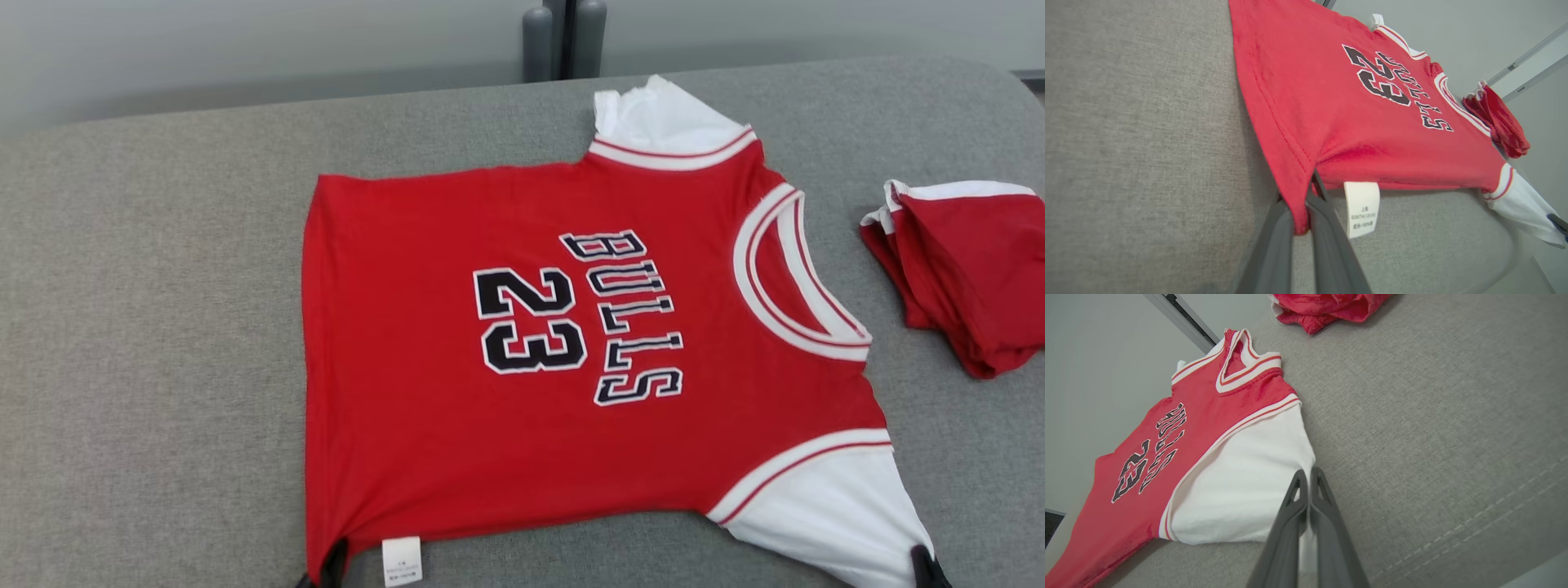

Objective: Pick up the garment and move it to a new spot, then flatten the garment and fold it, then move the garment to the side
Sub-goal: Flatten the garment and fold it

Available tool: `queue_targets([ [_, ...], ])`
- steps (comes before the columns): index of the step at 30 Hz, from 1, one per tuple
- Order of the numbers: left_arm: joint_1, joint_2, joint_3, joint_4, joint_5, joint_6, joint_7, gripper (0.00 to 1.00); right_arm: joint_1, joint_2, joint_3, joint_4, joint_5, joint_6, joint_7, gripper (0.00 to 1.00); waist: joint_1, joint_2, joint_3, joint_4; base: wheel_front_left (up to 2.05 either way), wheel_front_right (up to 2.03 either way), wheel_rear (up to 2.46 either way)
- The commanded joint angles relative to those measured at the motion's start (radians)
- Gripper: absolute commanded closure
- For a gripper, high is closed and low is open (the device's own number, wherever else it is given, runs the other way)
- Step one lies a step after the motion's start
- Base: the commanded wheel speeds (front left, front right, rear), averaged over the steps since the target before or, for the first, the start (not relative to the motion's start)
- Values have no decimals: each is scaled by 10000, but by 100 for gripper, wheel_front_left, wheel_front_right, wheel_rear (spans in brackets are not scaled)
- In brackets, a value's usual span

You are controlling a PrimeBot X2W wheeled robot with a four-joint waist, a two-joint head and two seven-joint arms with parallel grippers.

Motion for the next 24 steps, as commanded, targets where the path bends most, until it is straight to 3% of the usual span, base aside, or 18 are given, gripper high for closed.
queue_targets([
  [1, 241, -75, 84, -194, -12, 98, -41, 100, 154, -78, -104, -218, 50, -3, 16, 100, -1, 0, -272, 158, 0, 0, 0],
  [5, 446, -172, -38, -669, -32, 247, 145, 100, -2, -75, -252, -787, -11, -3, 276, 100, -1, 0, -262, 114, 0, 0, 0],
  [13, -658, 157, 101, -1365, -268, 479, 1366, 100, -1554, -72, -257, -1294, -499, -2, 1233, 100, -1, 0, -113, 127, 0, 0, 0],
  [24, -2804, 672, 321, -1332, -628, 484, 3239, 100, -4211, -70, -679, -878, -1742, -2, 2977, 100, -1, 0, 482, 441, 0, 0, 0],
])
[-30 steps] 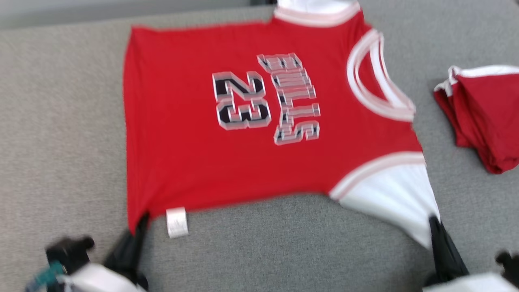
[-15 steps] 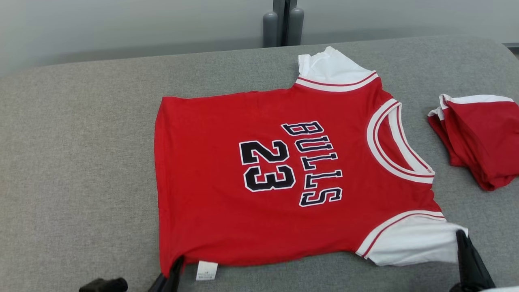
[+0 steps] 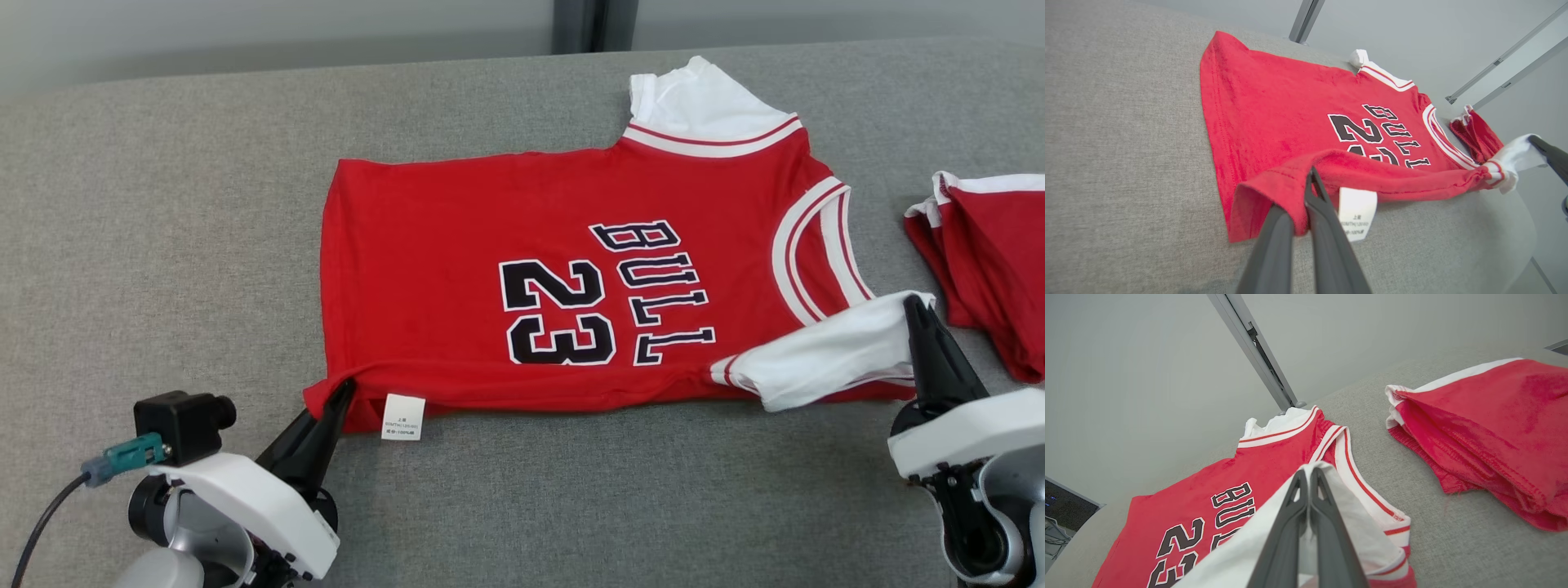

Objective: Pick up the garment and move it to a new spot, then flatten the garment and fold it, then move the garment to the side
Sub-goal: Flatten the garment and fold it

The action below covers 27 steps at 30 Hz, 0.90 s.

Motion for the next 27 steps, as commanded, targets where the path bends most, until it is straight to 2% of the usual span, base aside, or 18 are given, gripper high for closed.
queue_targets([
  [1, -268, 49, -39, 169, -106, -88, 246, 100, -324, -72, -52, 176, -211, 0, 234, 100, 0, 0, 148, 75, 0, 0, 0],
  [10, -1618, -49, -376, 1368, -109, -535, 1087, 100, -1881, -73, -129, 1265, -1012, 0, 910, 100, 0, 0, 569, 121, 0, 0, 0],
  [11, -1713, -62, -382, 1476, -112, -551, 1119, 96, -2015, -73, -94, 1364, -1113, 0, 955, 100, 0, 0, 600, 110, 0, 0, 0],
  [12, -1816, -80, -388, 1608, -108, -568, 1134, 79, -2166, -70, -24, 1435, -1246, 0, 946, 100, 0, 0, 623, 96, 0, 0, 0],
  [13, -1890, -85, -404, 1717, -103, -547, 1198, 54, -2277, -74, 32, 1515, -1370, 0, 909, 0, 0, 0, 635, 81, 0, 0, 0],
  [14, -1964, -60, -452, 1801, -62, -574, 1259, 0, -2334, -72, 94, 1624, -1451, 0, 979, 0, 0, 0, 650, 65, 0, 0, 0],
  [18, -1894, 82, -513, 1865, 13, -617, 1299, 0, -2539, -247, 223, 1425, -1693, 0, 645, 0, 0, 0, 700, 16, 0, 0, 0],
  [21, -1521, 317, -274, 1585, 110, -425, 910, 0, -2030, -528, 309, 875, -2109, 0, 516, 0, 0, 0, 692, 15, 0, 0, 0],
  [27, -112, 722, 66, 502, -395, -242, 663, 0, -146, -1308, 822, -695, -3070, 0, 1540, 0, 0, 0, 919, -63, 0, 0, 0],
])
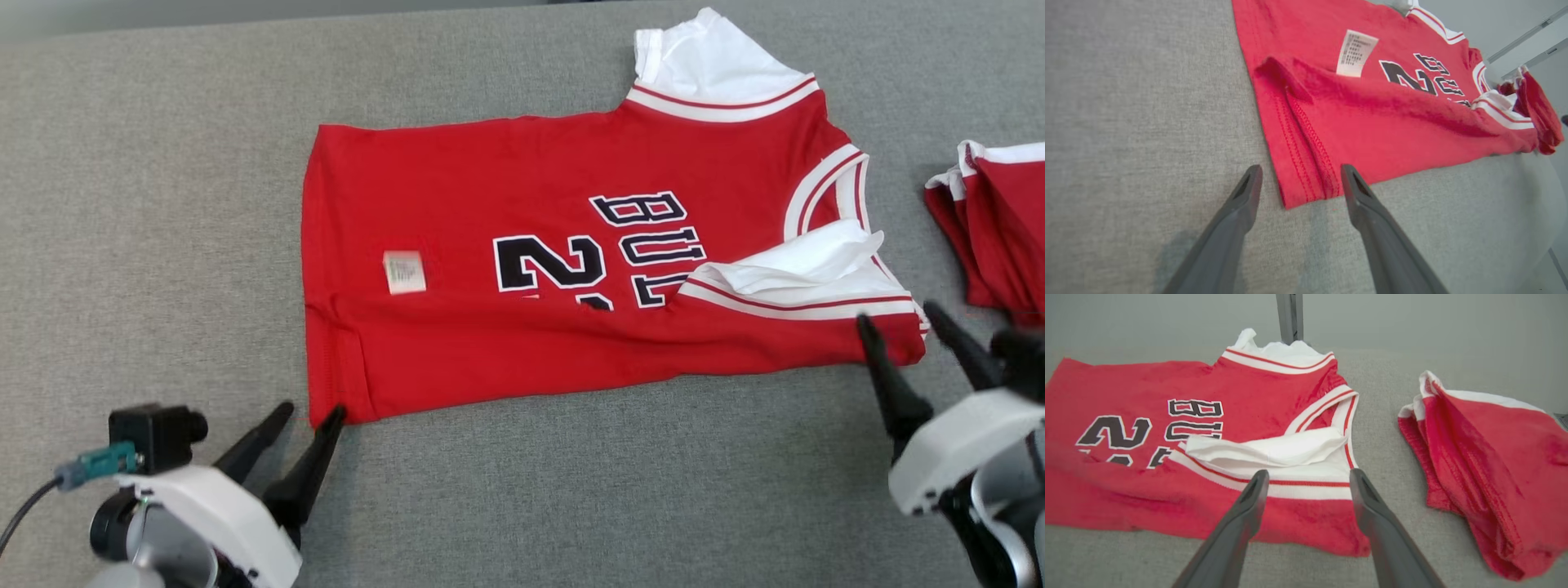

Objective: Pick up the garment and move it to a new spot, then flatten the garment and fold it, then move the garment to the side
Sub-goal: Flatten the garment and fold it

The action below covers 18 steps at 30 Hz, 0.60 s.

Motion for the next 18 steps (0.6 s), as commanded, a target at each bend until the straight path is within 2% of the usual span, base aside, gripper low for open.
queue_targets([
  [1, 326, 198, 62, -160, -73, 70, -5, 0, 511, -141, 56, -428, -289, 0, 308, 0, 0, 0, 158, -63, 0, 0, 0],
  [8, 581, 219, 126, -416, -161, 138, -86, 0, 1114, -65, -595, -889, -1053, -1, 908, 0, 0, 0, 410, -163, 0, 0, 0],
  [18, 171, -74, -205, 127, -536, -239, 397, 0, 442, -35, -867, -146, -1758, -1, 1526, 0, 0, 0, 805, -68, 0, 0, 0],
])
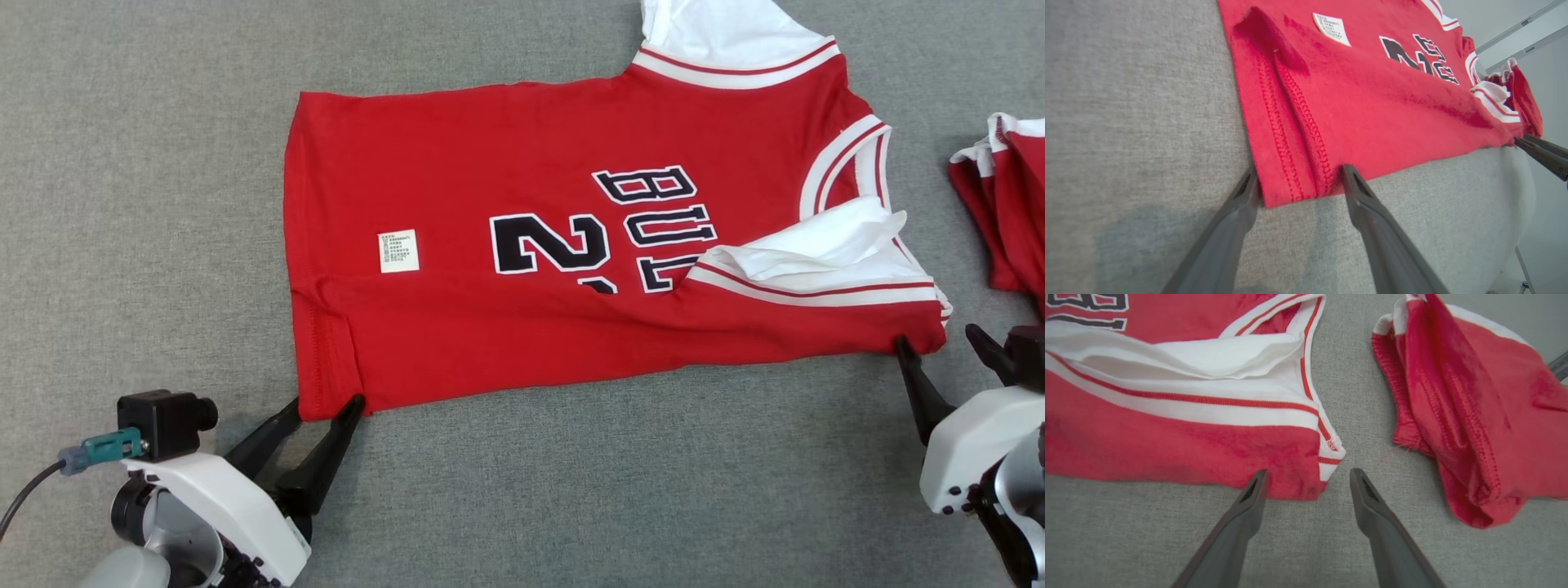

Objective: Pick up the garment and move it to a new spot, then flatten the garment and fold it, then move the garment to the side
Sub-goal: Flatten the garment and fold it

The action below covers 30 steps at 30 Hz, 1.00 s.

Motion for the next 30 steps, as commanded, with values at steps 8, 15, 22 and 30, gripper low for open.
queue_targets([
  [8, -377, -367, -546, 858, -134, -598, 327, 100, -779, -272, 434, 1104, 319, -3, 459, 100, 0, 0, 190, 121, 0, 0, 0],
  [15, -194, -67, -358, 846, -403, -951, 318, 100, -1041, -971, 559, 985, 1214, -5, 1142, 100, 0, 0, -104, 179, 0, 0, 0],
  [22, 568, 684, -78, 22, -961, -1170, 553, 100, -624, -2109, 298, -58, 2781, -6, 2837, 100, 0, 0, -597, 266, 0, 0, 0],
  [30, 1530, 1228, -342, -1047, -1534, -1393, 1085, 100, 749, -2938, 219, -1152, 4457, -5, 5067, 100, 0, 0, -851, 420, 0, 0, 0],
])
